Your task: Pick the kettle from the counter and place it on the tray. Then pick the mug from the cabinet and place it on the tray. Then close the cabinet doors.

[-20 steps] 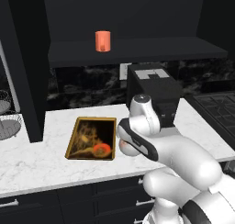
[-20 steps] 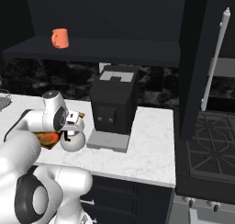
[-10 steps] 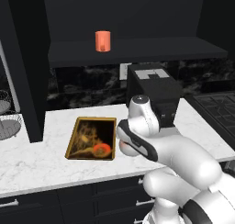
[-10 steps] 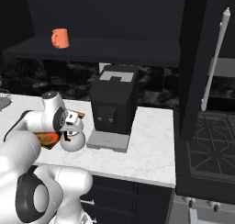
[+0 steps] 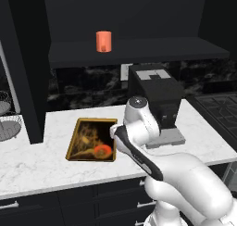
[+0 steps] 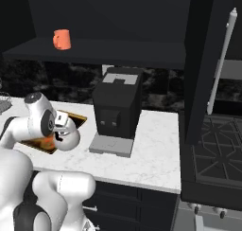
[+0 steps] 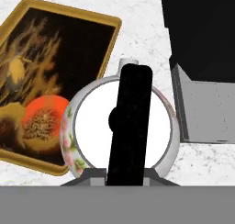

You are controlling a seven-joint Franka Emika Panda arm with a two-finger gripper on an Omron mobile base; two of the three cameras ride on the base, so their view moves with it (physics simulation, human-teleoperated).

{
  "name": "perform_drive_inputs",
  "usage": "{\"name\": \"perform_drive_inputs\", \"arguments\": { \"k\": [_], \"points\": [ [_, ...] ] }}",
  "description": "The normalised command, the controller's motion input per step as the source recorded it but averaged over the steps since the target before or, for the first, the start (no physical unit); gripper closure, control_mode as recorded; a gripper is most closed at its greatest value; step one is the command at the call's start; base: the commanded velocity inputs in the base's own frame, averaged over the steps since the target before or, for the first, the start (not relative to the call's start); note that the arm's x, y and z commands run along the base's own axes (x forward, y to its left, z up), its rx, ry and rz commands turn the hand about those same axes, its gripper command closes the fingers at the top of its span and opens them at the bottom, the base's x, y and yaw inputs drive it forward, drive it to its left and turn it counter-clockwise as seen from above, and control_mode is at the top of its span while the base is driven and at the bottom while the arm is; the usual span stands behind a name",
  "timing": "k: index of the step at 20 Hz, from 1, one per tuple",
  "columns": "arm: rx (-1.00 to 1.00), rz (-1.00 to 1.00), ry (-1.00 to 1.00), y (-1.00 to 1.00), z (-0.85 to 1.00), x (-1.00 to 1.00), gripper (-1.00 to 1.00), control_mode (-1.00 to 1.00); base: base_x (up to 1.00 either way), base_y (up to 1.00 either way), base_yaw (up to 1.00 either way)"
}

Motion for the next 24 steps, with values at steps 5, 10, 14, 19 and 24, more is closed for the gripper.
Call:
{"name": "perform_drive_inputs", "arguments": {
  "k": [5,10,14,19,24],
  "points": [
    [0.0,0.0,-0.17,0.5,0.35,-0.14,1.0,-1.0,0.0,0.0,0.0],
    [0.0,0.0,-0.09,0.44,0.27,0.44,1.0,-1.0,0.0,0.0,0.0],
    [0.0,-0.02,-0.01,0.41,0.2,0.58,1.0,-1.0,0.0,0.0,0.0],
    [0.02,-0.04,0.03,0.28,0.03,0.52,1.0,-1.0,0.0,0.0,0.0],
    [0.0,0.0,0.02,0.07,-0.02,0.42,1.0,-1.0,0.0,0.0,0.0]
  ]
}}
